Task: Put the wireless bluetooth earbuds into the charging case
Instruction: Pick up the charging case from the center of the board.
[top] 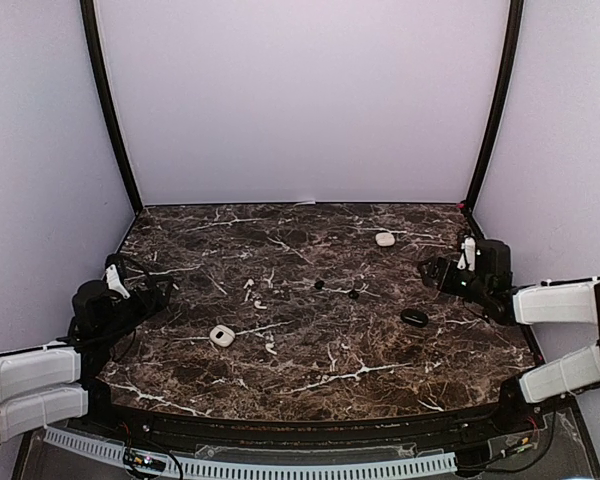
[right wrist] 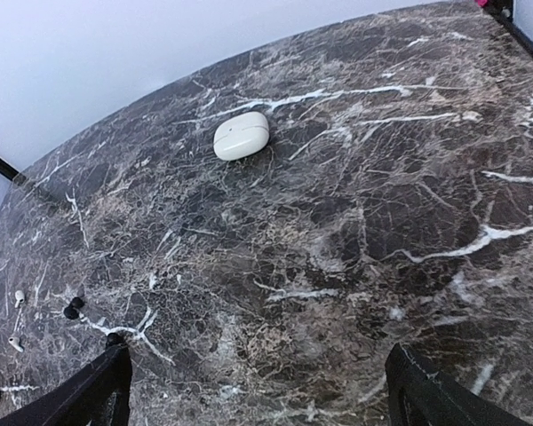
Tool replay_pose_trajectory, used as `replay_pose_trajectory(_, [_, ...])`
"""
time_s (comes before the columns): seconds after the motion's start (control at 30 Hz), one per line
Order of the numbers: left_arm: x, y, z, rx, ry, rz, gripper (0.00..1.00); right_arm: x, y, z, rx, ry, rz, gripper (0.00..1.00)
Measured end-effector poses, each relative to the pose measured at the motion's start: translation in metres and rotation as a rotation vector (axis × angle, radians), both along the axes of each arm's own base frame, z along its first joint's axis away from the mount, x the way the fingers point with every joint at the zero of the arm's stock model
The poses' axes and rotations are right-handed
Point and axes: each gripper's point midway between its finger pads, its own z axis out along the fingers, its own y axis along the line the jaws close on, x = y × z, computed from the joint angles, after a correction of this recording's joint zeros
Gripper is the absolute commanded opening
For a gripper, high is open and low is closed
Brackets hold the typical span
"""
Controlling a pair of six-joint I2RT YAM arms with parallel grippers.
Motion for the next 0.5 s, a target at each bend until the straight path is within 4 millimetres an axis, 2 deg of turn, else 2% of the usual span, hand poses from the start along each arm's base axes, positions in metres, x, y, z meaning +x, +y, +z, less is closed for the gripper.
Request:
replay_pose_trajectory(0.1, [0.000,-0.012,0.007,-0.004,-0.035,-0.071,0.96,0.015,0.010,-0.011,-0.014,0.074,0.030,0.99])
replay_pose_trajectory(0.23, [0.000,-0.028,0.011,-0.016,-0.051,-0.162,0.96,0.037,0.022,-0.006,-0.042,0.092,0.056,0.99])
replay_pose_trajectory(0.37, [0.000,-0.042,0.007,-0.029,-0.035,-0.245,0.97,0.056,0.033,-0.001,-0.097,0.098,0.066,0.99])
replay_pose_trajectory(0.5, [-0.001,-0.052,0.005,-0.043,-0.027,-0.303,0.97,0.073,0.041,-0.011,-0.175,0.136,0.067,0.98])
